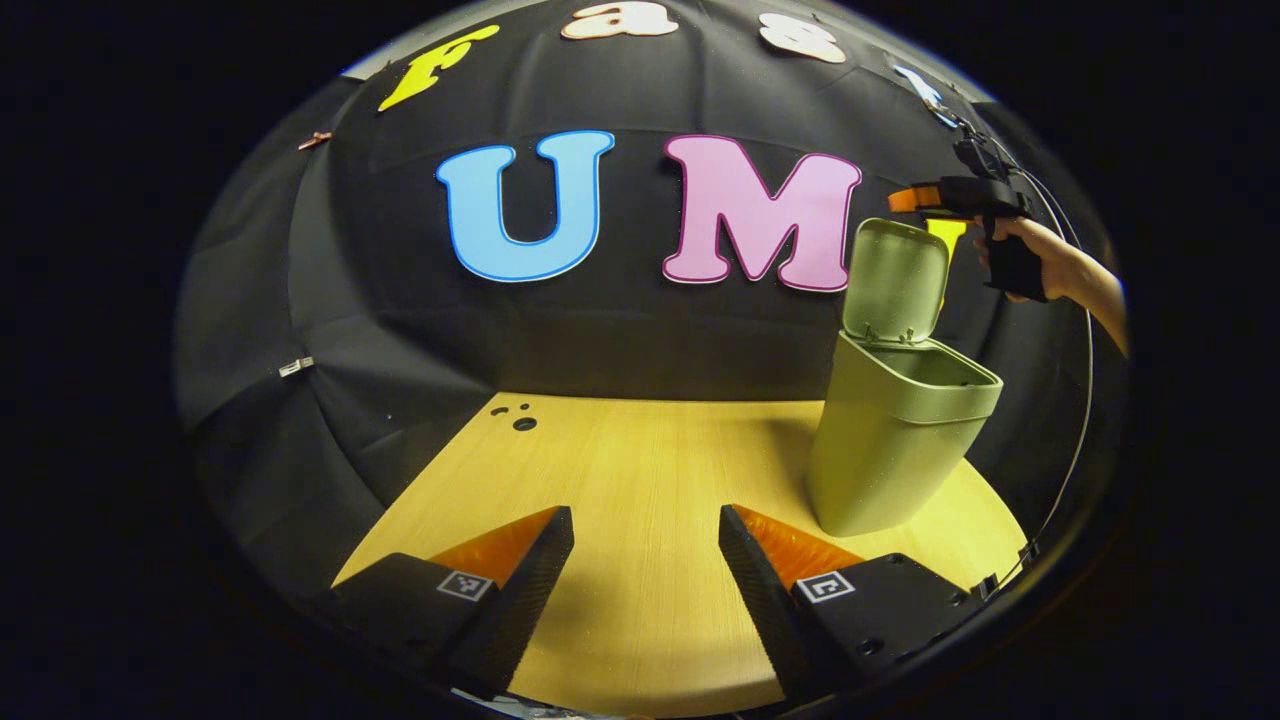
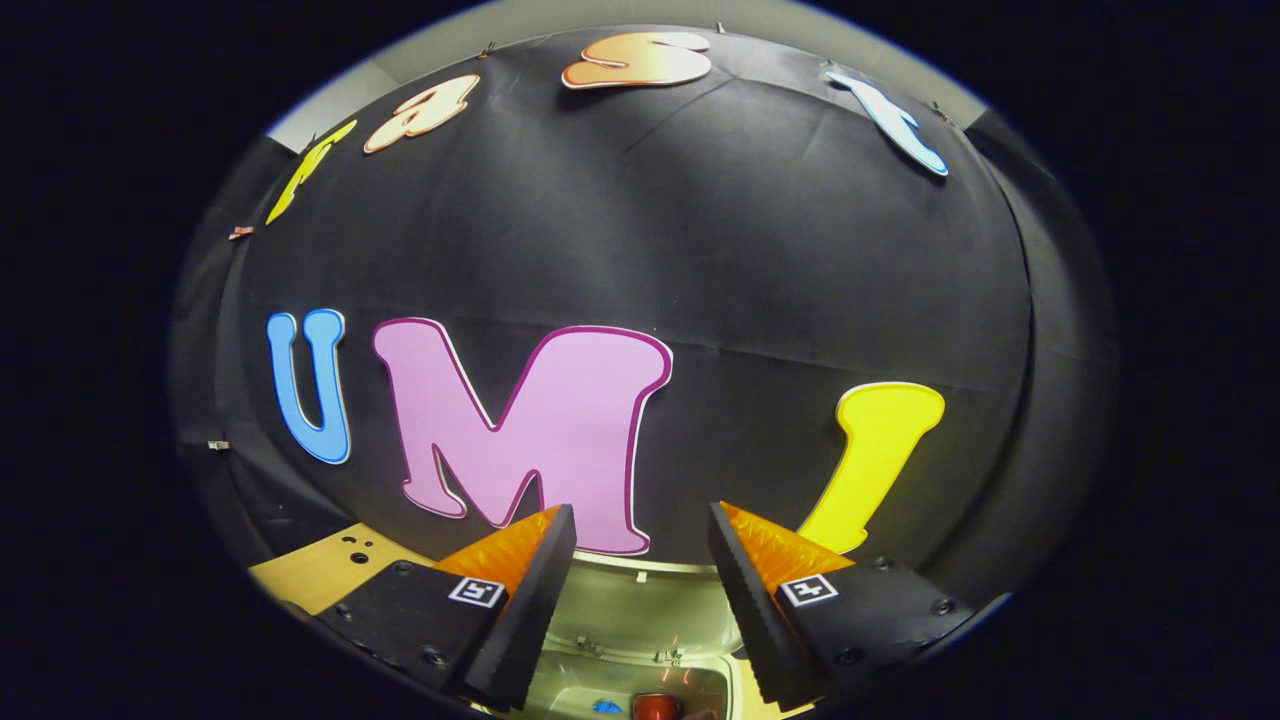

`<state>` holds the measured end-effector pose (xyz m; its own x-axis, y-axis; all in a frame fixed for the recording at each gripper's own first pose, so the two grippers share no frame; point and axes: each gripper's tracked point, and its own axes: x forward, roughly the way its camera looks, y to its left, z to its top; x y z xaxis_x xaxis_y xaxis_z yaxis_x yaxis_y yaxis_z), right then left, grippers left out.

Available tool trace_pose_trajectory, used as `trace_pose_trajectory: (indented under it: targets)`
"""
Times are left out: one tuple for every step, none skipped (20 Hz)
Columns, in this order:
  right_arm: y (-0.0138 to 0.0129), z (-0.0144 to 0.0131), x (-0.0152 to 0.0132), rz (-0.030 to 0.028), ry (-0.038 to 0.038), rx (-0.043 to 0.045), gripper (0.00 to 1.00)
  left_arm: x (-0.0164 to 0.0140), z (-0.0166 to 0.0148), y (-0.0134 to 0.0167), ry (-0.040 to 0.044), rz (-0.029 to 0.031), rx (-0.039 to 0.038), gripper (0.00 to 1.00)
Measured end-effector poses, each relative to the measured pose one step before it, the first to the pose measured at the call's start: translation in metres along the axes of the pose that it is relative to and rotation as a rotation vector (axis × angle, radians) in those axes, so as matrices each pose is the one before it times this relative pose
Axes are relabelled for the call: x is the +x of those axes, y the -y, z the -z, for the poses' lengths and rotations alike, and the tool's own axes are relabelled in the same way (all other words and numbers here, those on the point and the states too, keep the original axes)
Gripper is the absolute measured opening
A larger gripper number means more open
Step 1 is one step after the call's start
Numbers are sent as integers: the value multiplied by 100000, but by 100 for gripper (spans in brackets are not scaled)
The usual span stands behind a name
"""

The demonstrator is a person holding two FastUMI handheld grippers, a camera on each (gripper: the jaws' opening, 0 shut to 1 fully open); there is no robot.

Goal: Press the lid of the desktop garbage bin to open it, pick up the crumpled paper on the desktop and throw it into the bin, then pick up the pop can on the desktop and drop it into the bin, and finally close the garbage bin lid.

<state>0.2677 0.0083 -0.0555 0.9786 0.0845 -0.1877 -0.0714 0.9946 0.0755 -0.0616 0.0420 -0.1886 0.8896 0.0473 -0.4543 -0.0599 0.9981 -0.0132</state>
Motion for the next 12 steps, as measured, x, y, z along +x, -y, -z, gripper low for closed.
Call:
trace_pose_trajectory:
  targets:
    - [-154, 695, 231, -544, -2552, 541, 84, -46, -54, -150, -88, -490, -424, 94]
    - [-197, 722, -40, -1302, -2596, 1258, 84, -20, -26, -150, -42, -379, -168, 94]
    - [-154, -109, -162, -940, 599, 2425, 85, -5, 10, -84, 67, -176, 136, 94]
    - [1, 219, -336, -535, -830, 310, 85, 37, -95, -73, 64, -58, 372, 94]
    - [-131, 4, -422, -889, -106, -183, 85, 46, -28, 39, -75, 133, 398, 94]
    - [-63, -76, -388, -737, -19, -136, 85, 67, -71, 82, -241, 315, 198, 94]
    - [-122, 306, -542, -648, -610, -166, 84, 111, 15, 206, -115, 469, 67, 94]
    - [-124, 318, -689, -715, -588, -220, 85, 60, -94, 224, 18, 571, 91, 94]
    - [-133, 491, -686, -837, -882, -211, 85, 69, 18, 215, 10, 647, 256, 94]
    - [-143, 469, -649, -845, -1181, -73, 85, 51, 25, 331, 23, 871, 360, 94]
    - [-140, 545, -550, -662, -1000, -7, 85, 31, 44, 273, 239, 850, 178, 94]
    - [-183, 569, -648, -744, -1308, -157, 86, 69, -209, 375, 550, 1183, 213, 94]
